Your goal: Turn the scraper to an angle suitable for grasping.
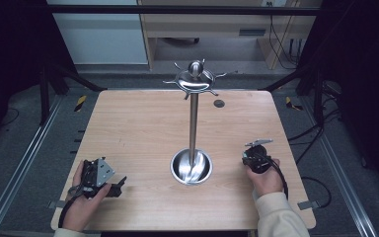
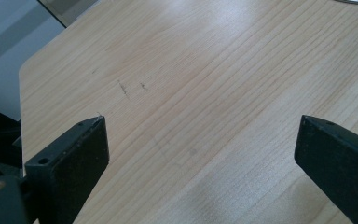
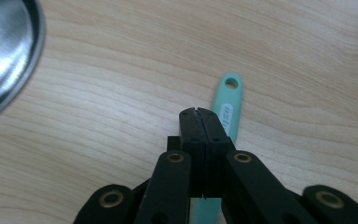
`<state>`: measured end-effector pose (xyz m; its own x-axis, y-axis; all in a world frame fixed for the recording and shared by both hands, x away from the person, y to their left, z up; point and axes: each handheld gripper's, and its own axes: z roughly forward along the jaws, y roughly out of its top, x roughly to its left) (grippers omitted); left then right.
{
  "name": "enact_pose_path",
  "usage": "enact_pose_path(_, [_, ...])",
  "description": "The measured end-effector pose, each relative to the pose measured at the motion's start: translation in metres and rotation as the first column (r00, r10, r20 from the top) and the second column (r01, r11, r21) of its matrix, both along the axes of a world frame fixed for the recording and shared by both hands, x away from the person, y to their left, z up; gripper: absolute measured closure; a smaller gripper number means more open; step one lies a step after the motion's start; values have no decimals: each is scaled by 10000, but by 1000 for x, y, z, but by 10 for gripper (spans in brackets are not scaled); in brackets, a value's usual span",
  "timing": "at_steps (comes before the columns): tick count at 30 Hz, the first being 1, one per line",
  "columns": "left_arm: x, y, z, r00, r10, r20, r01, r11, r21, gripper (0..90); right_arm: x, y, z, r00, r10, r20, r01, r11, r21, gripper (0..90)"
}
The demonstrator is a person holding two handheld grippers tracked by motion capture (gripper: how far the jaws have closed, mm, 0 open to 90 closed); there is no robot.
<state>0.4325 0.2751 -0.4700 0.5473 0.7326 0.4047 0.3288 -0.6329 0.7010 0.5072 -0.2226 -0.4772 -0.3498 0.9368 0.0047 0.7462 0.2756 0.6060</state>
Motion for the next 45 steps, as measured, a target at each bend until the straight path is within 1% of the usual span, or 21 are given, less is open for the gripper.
enact_pose_path(3, [-2, 2, -1, 9999, 115, -60, -115, 9999, 12, 28, 0, -1, 7, 9997, -153, 181, 150, 9998, 122, 889])
enact_pose_path(4, [-3, 2, -1, 9999, 137, -42, -137, 9998, -119, 28, 0, -2, 9, 9995, -247, 202, 243, 9995, 206, 888])
enact_pose_path(7, [-5, 5, 1, 9999, 132, -53, -133, 9997, -197, 28, -2, 0, 15, 9997, -231, -21, 231, 9996, 153, 874])
enact_pose_path(11, [-5, 4, 2, 10000, 25, 7, -24, 9996, -297, 28, -2, -1, 28, 9995, -186, -270, 178, 9994, -282, 846])
enact_pose_path(13, [-5, 3, 2, 10000, -40, -19, 39, 9994, -344, 28, 2, -2, 35, 9984, -294, -490, 268, 9982, -536, 827])
enact_pose_path(15, [-6, 2, 3, 10000, -73, -38, 72, 9995, -316, 28, 6, 0, 39, 9953, -374, -895, 309, 9968, -737, 813])
enact_pose_path(16, [-7, 1, 3, 10000, -45, 44, 47, 9990, -449, 28, 9, 0, 40, 9932, -400, -1095, 309, 9961, -829, 804])
enact_pose_path(19, [-9, 3, 4, 9999, -83, 86, 86, 9995, -315, 28, 17, 4, 38, 9832, -525, -1748, 361, 9947, -959, 773])
enact_pose_path(21, [-10, 3, 4, 9999, -99, 138, 104, 9992, -386, 27, 23, 6, 37, 9785, -588, -1975, 384, 9936, -1059, 763])
enact_pose_path(25, [-10, 5, 4, 9999, -22, 103, 25, 9996, -299, 27, 30, 4, 37, 9673, -941, -2356, 716, 9922, -1024, 728])
enact_pose_path(27, [-10, 4, 4, 9999, 12, 135, -6, 9991, -430, 27, 32, 4, 37, 9631, -937, -2523, 687, 9920, -1061, 715])
enact_pose_path(29, [-9, 3, 3, 10000, -24, 95, 28, 9994, -345, 27, 33, 4, 35, 9594, -934, -2663, 661, 9918, -1098, 696])
enact_pose_path(30, [-8, 2, 3, 10000, -77, 41, 78, 9997, -219, 27, 36, 3, 32, 9546, -977, -2813, 686, 9914, -1113, 680])
enact_pose_path(33, [-7, 1, 2, 9999, -111, -9, 111, 9998, -159, 27, 38, 0, 29, 9528, -977, -2875, 682, 9915, -1111, 678])
enact_pose_path(34, [-7, 1, 2, 9999, -101, 0, 101, 9998, -161, 27, 38, 0, 27, 9503, -956, -2963, 665, 9921, -1066, 673])
enact_pose_path(37, [-8, 3, 2, 10000, -70, 26, 70, 9997, -214, 27, 40, -2, 24, 9473, -989, -3048, 680, 9916, -1105, 658])
enact_pose_path(38, [-8, 3, 2, 10000, -49, 38, 50, 9995, -310, 27, 40, -3, 24, 9456, -1026, -3088, 725, 9915, -1076, 657])
enact_pose_path(39, [-8, 3, 2, 10000, -46, 29, 47, 9995, -310, 27, 40, -3, 23, 9459, -1023, -3079, 726, 9917, -1065, 655])
enact_pose_path(40, [-8, 3, 2, 10000, -44, 23, 45, 9997, -225, 27, 40, -3, 22, 9438, -1077, -3125, 781, 9913, -1059, 652])
enact_pose_path(43, [-8, 2, 2, 10000, -63, 30, 64, 9995, -314, 27, 39, -3, 20, 9413, -1073, -3201, 788, 9918, -1009, 648])
enact_pose_path(45, [-8, 2, 2, 10000, -75, 22, 76, 9997, -215, 27, 40, -2, 19, 9410, -1081, -3208, 779, 9914, -1054, 646])
